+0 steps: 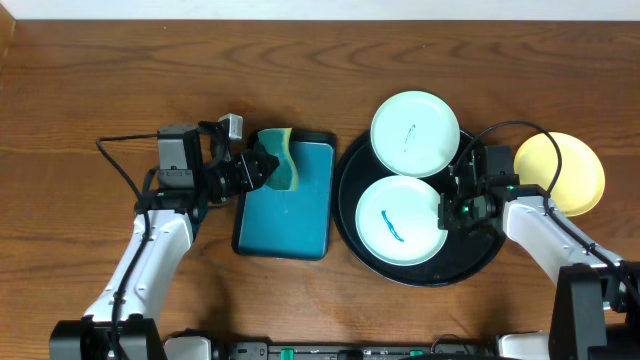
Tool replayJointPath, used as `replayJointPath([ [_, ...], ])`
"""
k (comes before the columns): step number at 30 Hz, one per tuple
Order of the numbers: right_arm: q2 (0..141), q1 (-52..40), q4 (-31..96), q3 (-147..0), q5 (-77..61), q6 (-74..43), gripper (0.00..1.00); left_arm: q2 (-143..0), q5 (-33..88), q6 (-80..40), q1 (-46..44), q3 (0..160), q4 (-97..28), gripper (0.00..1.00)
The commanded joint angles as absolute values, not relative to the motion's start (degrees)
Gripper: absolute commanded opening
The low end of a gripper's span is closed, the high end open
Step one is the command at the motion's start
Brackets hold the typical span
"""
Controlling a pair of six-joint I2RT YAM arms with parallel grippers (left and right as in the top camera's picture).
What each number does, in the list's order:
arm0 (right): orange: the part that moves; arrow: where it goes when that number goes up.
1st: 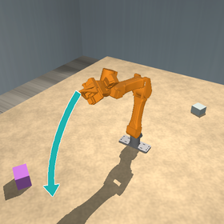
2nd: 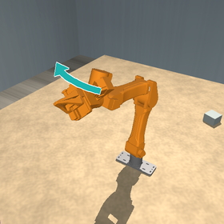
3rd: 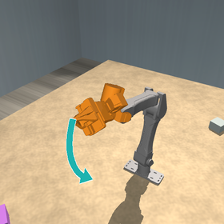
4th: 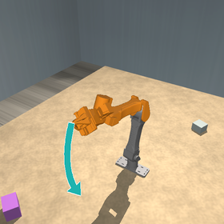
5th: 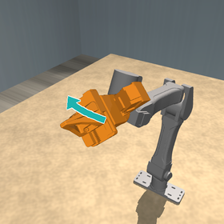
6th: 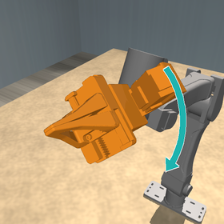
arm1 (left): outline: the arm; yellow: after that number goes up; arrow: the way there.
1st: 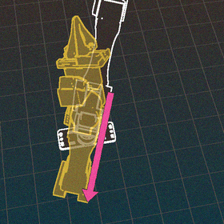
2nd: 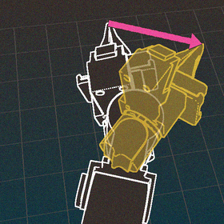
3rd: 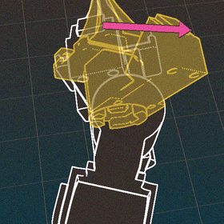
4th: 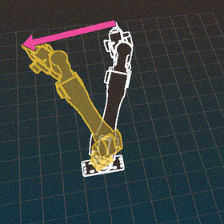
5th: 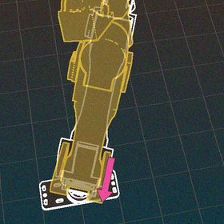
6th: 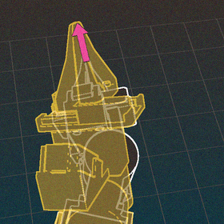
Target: Clean dirty plates on tray and stack at the side
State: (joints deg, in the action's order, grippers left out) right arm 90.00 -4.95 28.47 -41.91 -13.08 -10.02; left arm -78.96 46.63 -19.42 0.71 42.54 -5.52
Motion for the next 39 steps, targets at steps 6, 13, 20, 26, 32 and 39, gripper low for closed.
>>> replayJointPath([
  [6, 92.3, -5.7, 27.8, -41.3, -10.5, -10.7, 0.01, -78.0, 48.5, -18.1, 1.0, 42.3, -5.5, 0.07],
  [13, 92.3, -5.7, 27.8, -41.3, -10.5, -10.7, 0.01, -78.0, 48.3, -17.8, 0.9, 42.3, -5.4, 0.07],
  [20, 92.3, -5.7, 27.8, -41.3, -10.5, -10.7, 0.01, -78.0, 35.6, -17.9, -4.2, 42.3, -5.7, 0.07],
  [26, 92.3, -5.7, 27.8, -41.3, -10.5, -10.7, 0.01, -78.0, 11.2, -18.1, -14.7, 42.4, -9.3, 0.07],
  [32, 92.3, -5.7, 27.6, -41.3, -10.5, -10.7, 0.01, -78.4, -12.3, -17.6, -24.4, 47.6, -20.3, 0.07],
  [39, 92.3, -5.7, 27.7, -41.3, -10.5, -10.7, 0.01, -80.9, -13.0, -17.4, -26.2, 54.8, -30.0, 0.07],
])
